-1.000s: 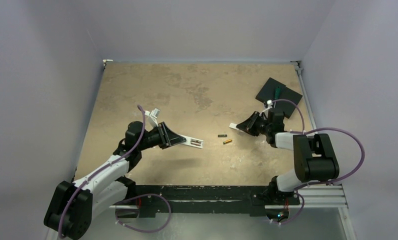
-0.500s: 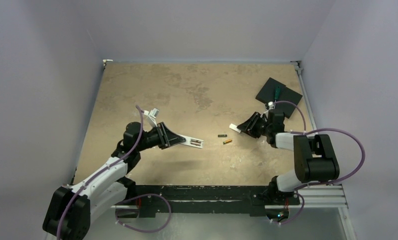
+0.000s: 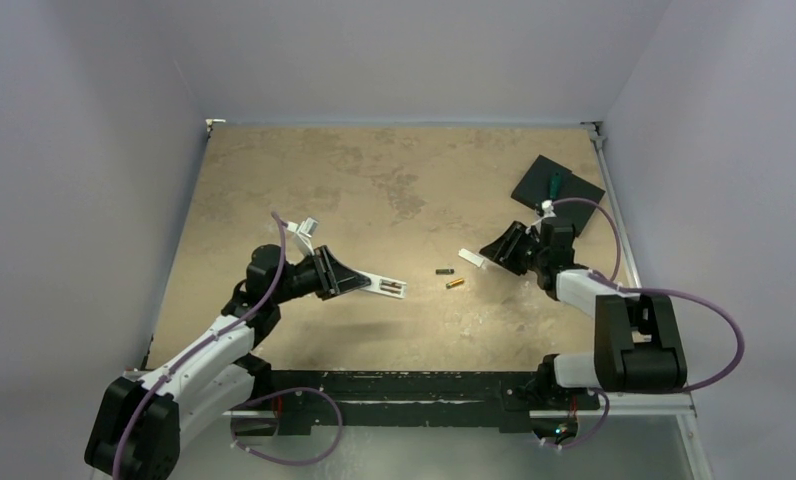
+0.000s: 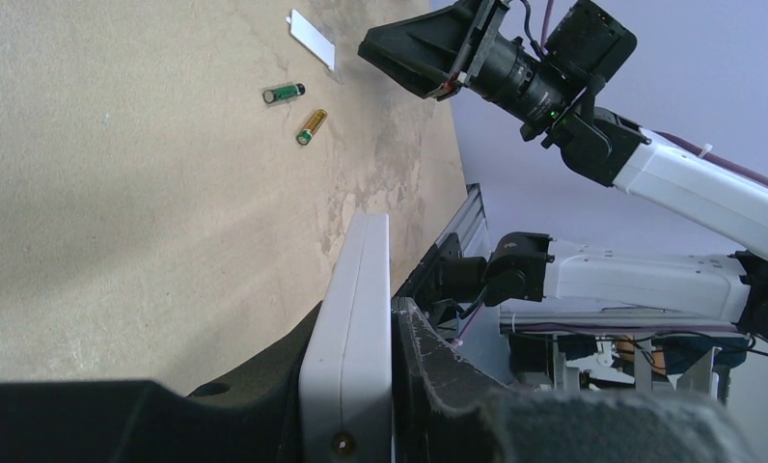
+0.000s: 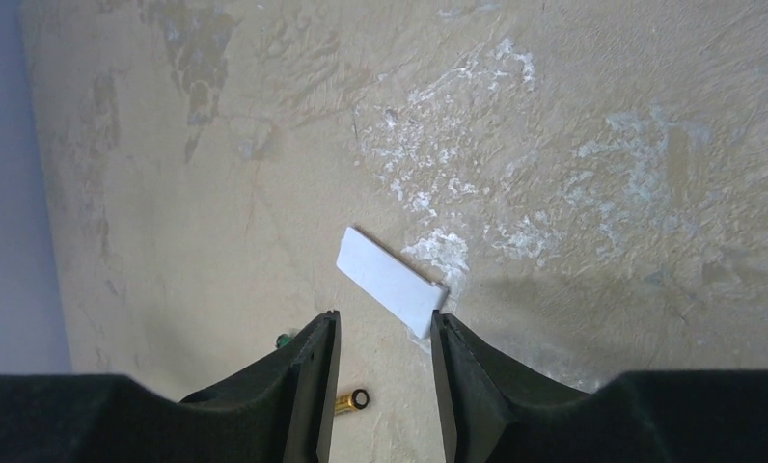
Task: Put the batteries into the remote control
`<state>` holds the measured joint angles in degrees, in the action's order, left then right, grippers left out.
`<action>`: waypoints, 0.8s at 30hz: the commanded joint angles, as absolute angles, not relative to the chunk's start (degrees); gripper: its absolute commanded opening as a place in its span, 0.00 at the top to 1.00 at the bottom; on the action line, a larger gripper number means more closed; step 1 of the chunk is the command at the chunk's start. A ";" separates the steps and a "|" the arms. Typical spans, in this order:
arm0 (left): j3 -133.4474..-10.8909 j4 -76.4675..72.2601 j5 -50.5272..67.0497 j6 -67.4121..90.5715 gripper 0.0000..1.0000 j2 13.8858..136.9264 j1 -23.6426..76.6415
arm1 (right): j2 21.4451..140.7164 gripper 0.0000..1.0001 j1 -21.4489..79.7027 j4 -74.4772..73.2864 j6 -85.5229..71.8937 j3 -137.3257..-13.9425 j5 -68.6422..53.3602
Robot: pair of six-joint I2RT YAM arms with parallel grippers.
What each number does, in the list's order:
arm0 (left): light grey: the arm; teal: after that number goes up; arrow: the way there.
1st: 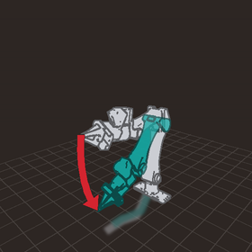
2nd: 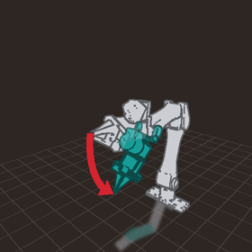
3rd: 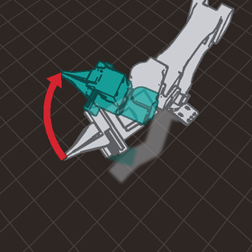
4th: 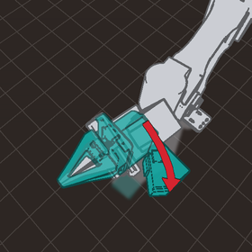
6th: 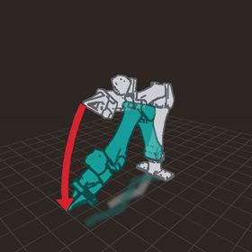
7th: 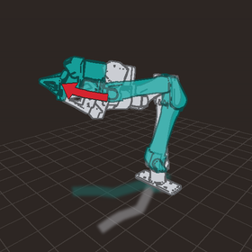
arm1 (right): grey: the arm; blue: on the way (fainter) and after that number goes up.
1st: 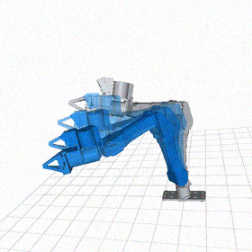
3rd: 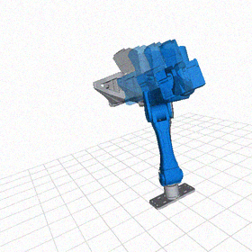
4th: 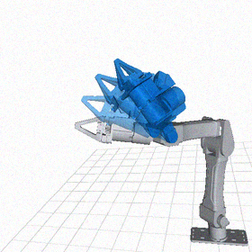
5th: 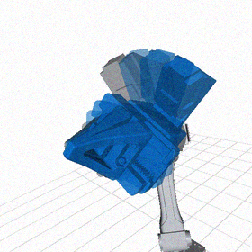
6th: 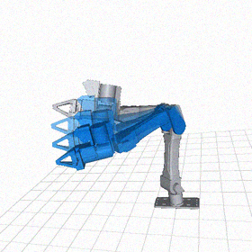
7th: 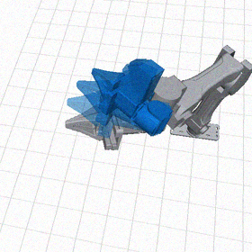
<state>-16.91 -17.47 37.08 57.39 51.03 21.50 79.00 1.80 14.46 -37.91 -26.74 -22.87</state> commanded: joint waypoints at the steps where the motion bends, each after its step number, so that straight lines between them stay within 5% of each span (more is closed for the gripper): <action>1: -16.96 -17.96 37.69 55.69 1.00 50.19 21.36 | 75.36 0.54 1.58 11.29 -33.37 -28.04 -20.82; 24: -15.29 -25.90 37.22 59.88 1.00 56.15 21.42 | 68.88 0.52 13.19 0.99 -24.28 -35.33 -15.94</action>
<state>-16.51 -19.77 37.06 57.80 54.68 21.50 70.02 11.07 3.14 -26.68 -31.40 -18.59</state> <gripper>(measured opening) 0.244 0.472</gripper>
